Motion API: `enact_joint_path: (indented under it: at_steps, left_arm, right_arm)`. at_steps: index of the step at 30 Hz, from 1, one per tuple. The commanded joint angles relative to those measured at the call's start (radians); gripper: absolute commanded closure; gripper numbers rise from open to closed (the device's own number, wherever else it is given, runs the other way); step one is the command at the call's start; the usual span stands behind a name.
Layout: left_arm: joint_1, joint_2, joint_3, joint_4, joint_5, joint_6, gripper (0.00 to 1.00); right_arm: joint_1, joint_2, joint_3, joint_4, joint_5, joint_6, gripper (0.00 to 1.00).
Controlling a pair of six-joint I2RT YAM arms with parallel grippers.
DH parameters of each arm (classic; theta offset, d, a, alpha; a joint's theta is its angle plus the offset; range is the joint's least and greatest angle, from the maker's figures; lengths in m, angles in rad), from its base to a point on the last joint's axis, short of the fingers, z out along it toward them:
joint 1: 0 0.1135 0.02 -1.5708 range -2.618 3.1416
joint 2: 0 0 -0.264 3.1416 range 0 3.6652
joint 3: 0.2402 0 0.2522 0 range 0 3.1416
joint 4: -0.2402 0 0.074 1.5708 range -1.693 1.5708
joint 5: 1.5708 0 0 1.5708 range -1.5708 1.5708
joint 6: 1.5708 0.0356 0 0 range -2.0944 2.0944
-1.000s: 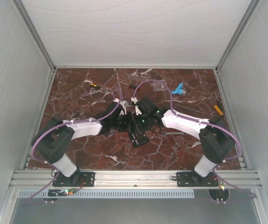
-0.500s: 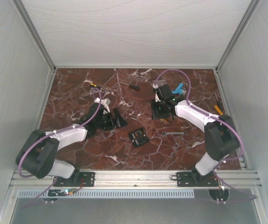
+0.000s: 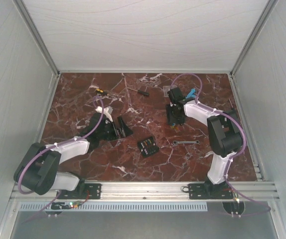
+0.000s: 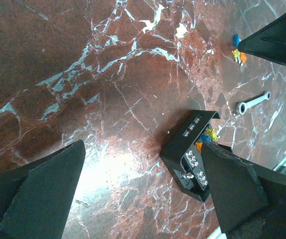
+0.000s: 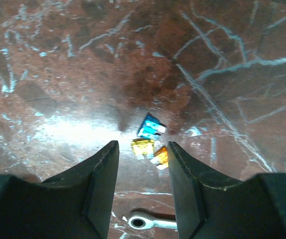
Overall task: Snap on the fuse box
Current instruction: Pick up the fuse from the center of the board.
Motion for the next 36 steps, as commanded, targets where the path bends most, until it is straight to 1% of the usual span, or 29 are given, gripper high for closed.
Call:
enact_joint_path:
  at_steps: [1, 6, 9, 23, 36]
  left_arm:
    - [0.0, -0.031, 0.003, 0.058, -0.02, 0.027, 0.01]
    - [-0.005, -0.037, -0.003, 0.065, -0.021, 0.022, 0.01]
    - [-0.005, -0.038, -0.008, 0.072, -0.022, 0.02, 0.01]
    - [-0.008, -0.04, -0.018, 0.086, -0.023, 0.014, 0.01]
    - [-0.017, -0.043, -0.019, 0.091, -0.025, 0.014, 0.01]
  right_arm:
    - [-0.025, -0.007, 0.012, -0.019, 0.077, 0.016, 0.59]
    - [-0.056, -0.01, -0.02, -0.011, 0.118, 0.058, 0.59]
    - [-0.06, -0.002, -0.025, -0.004, 0.112, 0.062, 0.59]
    - [-0.031, -0.008, -0.074, -0.064, 0.11, 0.066, 0.59]
    - [-0.03, -0.1, -0.143, -0.111, 0.122, 0.075, 0.58]
